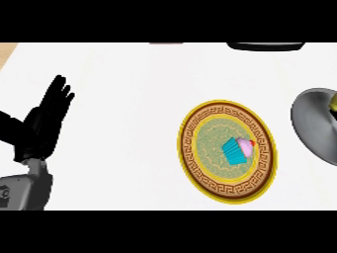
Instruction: Pick the lemon from the plate and place it in the pan
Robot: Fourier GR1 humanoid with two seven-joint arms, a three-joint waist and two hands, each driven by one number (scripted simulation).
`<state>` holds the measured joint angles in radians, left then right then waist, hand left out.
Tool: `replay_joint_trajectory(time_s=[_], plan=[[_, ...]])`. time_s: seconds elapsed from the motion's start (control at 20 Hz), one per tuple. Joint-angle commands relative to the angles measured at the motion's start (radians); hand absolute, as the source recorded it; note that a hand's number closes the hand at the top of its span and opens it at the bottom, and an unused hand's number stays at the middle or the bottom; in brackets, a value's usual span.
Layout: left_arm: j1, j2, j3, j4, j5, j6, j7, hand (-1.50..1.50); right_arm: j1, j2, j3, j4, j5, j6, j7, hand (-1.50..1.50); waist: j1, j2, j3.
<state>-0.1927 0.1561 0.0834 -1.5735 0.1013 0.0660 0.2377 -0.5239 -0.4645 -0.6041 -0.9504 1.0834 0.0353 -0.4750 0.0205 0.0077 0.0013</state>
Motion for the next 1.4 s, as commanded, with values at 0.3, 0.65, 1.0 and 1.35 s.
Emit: replay_joint_trajectory(time_s=[0.3, 0.65, 1.0, 1.35], plan=[[0.017, 0.003, 0.011, 0.011, 0.009, -0.021, -0.015, 0.0, -0.102, -0.126, -0.033, 0.46, -0.017, -0.008, -0.018, -1.5, 0.0, 0.0, 0.0], [0.033, -0.032, -0.012, 0.009, -0.019, 0.006, -0.043, 0.0, -0.14, -0.162, -0.186, 0.55, -0.213, 0.037, -0.169, -1.5, -0.007, -0.001, 0.001], [0.034, 0.008, 0.014, -0.039, 0.0, -0.012, -0.004, 0.0, -0.119, -0.351, -0.369, 0.661, -0.412, 0.32, -0.196, -1.5, -0.01, -0.003, 0.002], [-0.002, 0.007, 0.023, -0.015, 0.008, -0.005, 0.027, 0.0, 0.012, -0.529, -0.423, 0.746, -0.502, 0.653, -0.306, -1.5, -0.021, -0.001, 0.004]])
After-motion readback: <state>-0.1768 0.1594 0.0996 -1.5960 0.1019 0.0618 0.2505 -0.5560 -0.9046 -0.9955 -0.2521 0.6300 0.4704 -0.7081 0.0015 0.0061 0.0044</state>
